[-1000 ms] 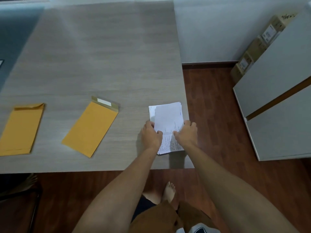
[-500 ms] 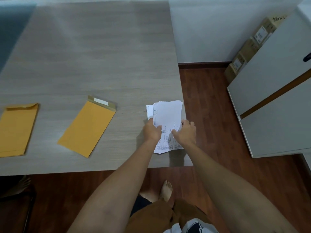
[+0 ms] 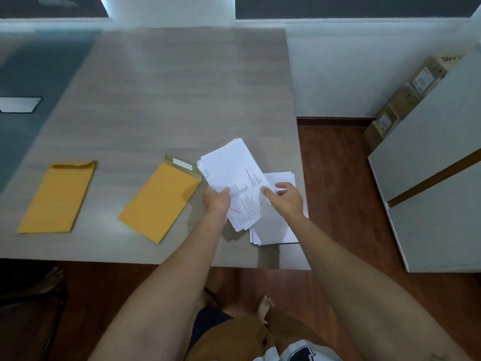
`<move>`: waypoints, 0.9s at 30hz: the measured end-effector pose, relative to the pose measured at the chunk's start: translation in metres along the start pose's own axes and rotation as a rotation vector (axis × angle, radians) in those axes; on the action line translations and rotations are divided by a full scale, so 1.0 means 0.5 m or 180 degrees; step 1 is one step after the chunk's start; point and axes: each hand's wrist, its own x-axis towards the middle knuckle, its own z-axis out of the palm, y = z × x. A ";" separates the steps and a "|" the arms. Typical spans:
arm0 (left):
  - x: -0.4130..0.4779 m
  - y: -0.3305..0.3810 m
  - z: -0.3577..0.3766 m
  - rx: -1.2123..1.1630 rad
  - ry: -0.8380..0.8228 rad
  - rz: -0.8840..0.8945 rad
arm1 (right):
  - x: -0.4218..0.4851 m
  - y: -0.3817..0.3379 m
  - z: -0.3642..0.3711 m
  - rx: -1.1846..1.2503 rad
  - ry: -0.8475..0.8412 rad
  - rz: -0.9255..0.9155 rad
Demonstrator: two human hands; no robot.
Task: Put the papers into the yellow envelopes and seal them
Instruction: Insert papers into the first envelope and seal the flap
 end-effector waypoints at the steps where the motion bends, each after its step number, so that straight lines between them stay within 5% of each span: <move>1: 0.008 0.006 -0.022 -0.0058 0.0071 0.0006 | -0.002 -0.014 0.017 0.0046 -0.0098 0.0007; 6: 0.037 0.003 -0.095 0.0170 0.0163 0.0108 | -0.002 -0.062 0.086 -0.0179 -0.0233 -0.0174; 15: 0.068 -0.035 -0.102 0.0938 -0.0382 0.0161 | -0.001 0.001 0.045 -0.1478 0.1147 0.0411; 20: 0.084 -0.048 -0.105 0.1259 -0.0533 0.0285 | -0.024 0.041 0.025 -0.2020 0.0900 0.0976; 27: 0.092 -0.047 -0.124 0.1533 -0.0716 0.0274 | -0.032 0.037 0.034 -0.1771 0.0747 0.1131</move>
